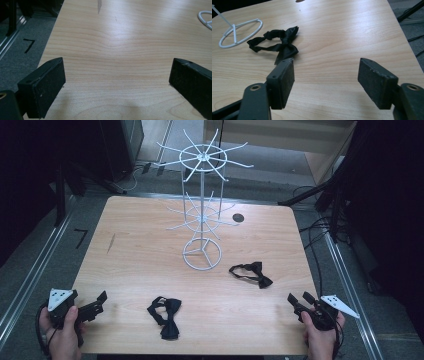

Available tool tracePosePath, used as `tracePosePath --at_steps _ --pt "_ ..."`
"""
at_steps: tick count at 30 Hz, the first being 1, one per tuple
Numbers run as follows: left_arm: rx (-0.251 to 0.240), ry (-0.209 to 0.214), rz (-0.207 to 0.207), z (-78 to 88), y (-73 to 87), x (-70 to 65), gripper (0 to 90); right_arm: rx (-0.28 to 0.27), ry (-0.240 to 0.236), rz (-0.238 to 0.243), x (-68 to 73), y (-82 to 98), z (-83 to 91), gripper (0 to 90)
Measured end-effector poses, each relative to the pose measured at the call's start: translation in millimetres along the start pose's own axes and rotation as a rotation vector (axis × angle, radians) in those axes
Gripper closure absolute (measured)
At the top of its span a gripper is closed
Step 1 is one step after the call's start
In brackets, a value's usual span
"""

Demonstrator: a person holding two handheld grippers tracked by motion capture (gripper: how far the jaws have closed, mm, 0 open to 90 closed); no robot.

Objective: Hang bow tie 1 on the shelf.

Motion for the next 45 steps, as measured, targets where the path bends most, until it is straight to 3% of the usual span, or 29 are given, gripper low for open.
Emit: tracePosePath --at_steps 6,7,8,10,14,25,26,29,30,32,34,37,40,43,45 --pt "-0.013 0.006 0.004 0.6 -0.5 -0.5 1.0 -0.013 -0.059 0.005 17.9 -10.3 1.1 36.9" --pt "-0.013 0.007 0.008 0.8 -0.6 0.2 1.0 -0.015 -0.068 0.013 22.7 -12.4 0.9 37.0" --pt "-0.015 0.009 0.014 1.0 -0.8 0.6 1.0 -0.008 -0.069 0.051 32.0 -16.2 -0.1 37.0" --pt "-0.016 0.013 0.017 1.2 -1.0 0.8 0.9 -0.004 -0.077 0.067 39.2 -19.0 -1.3 37.2" --pt "-0.014 0.017 0.033 1.2 -1.1 1.6 1.0 0.001 -0.127 0.054 54.9 -25.4 -6.4 37.8" --pt "-0.018 0.015 0.025 1.6 -1.2 1.8 1.0 0.019 -0.178 0.112 89.4 -37.6 -16.2 38.4" --pt "-0.021 0.015 0.027 1.9 -1.3 1.8 1.0 0.031 -0.192 0.124 101.1 -40.1 -19.4 38.5" --pt "-0.017 0.018 0.028 1.9 -1.2 1.8 1.0 0.029 -0.213 0.147 112.6 -43.5 -22.6 38.5" --pt "-0.013 0.020 0.029 1.6 -0.9 1.5 1.0 0.030 -0.229 0.175 124.2 -47.2 -26.0 38.5" --pt "-0.010 0.020 0.027 1.4 -0.8 1.3 1.0 0.029 -0.233 0.183 128.4 -48.7 -27.3 38.5" --pt "-0.008 0.018 0.024 1.0 -0.7 1.3 1.0 0.029 -0.256 0.207 146.0 -53.8 -33.5 38.7" --pt "-0.008 0.023 0.028 1.3 -0.7 1.2 1.0 0.030 -0.265 0.223 154.6 -55.4 -37.1 38.7" --pt "-0.013 0.025 0.037 1.6 -1.1 2.1 1.0 0.038 -0.286 0.248 172.7 -56.8 -44.8 38.7" --pt "-0.011 0.025 0.037 1.4 -1.0 2.1 1.0 0.039 -0.297 0.256 179.5 -56.9 -48.3 38.8" --pt "-0.012 0.024 0.035 1.5 -1.1 2.0 1.0 0.062 -0.302 0.266 187.7 -54.7 -52.9 38.8"
Point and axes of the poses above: each handheld gripper's, and its own axes: z roughly backward along the jaws, y roughly out of its underside, x roughly to its left, the point moved 8 cm from there along -z, roughly forward along the jaws, and after that the axes turned 11 degrees about z, right-handed, at the moved point
